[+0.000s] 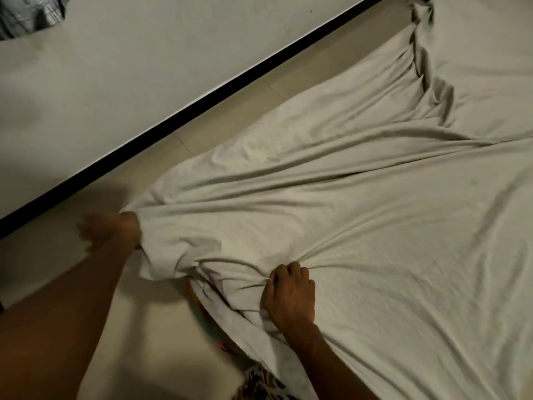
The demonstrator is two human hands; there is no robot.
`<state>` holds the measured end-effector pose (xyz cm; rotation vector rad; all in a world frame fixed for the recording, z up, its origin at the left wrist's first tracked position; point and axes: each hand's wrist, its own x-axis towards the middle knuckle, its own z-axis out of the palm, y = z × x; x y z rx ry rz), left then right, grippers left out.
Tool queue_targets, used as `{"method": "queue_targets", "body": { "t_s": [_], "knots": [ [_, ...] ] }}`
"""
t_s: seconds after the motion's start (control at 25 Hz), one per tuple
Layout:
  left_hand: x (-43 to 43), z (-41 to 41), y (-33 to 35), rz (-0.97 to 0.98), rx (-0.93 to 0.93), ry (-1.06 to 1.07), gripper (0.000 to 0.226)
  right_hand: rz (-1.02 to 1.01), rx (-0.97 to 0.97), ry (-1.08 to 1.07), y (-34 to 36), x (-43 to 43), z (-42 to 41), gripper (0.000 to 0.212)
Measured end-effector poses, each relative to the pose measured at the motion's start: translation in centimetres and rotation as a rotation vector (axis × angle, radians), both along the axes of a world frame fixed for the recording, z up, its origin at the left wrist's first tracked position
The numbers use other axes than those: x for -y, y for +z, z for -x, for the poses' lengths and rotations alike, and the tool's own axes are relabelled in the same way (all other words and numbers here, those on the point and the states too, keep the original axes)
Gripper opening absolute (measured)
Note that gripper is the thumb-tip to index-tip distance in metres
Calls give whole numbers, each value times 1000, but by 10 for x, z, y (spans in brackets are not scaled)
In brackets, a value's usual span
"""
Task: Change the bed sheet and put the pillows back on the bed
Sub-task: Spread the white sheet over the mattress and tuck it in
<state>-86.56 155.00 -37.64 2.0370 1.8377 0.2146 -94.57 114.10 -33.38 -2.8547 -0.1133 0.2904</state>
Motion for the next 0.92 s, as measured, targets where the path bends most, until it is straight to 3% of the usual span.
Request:
{"method": "queue_targets", "body": {
  "t_s": [0.08, 0.16, 0.2, 0.36, 0.56, 0.72, 0.8, 0.92],
  "knots": [
    [66, -15, 53, -109, 16, -434, 43, -10, -7, -2, 2, -4, -3, 23],
    [103, -28, 57, -56, 21, -975, 39, -51, -1, 16, 3, -6, 0, 25],
    [122, -39, 64, -49, -17, -1098, 39, -62, 10, 42, 1, -7, 4, 24],
    [157, -59, 56, -115, -108, -1150, 7, -113, 9, 58, -10, -7, 10, 14],
    [121, -48, 59, -182, -211, -944, 9, -266, -53, 114, 0, -20, 21, 15],
    [125, -33, 73, -250, -169, -981, 8, -423, -195, 74, 9, -22, 28, 13],
    [151, -19, 76, -340, -71, -1126, 16, -499, -202, 56, 14, -12, 31, 16],
    [219, 33, 80, -236, 45, -1693, 27, -473, -152, 26, 22, 27, 59, 21]
  ]
}}
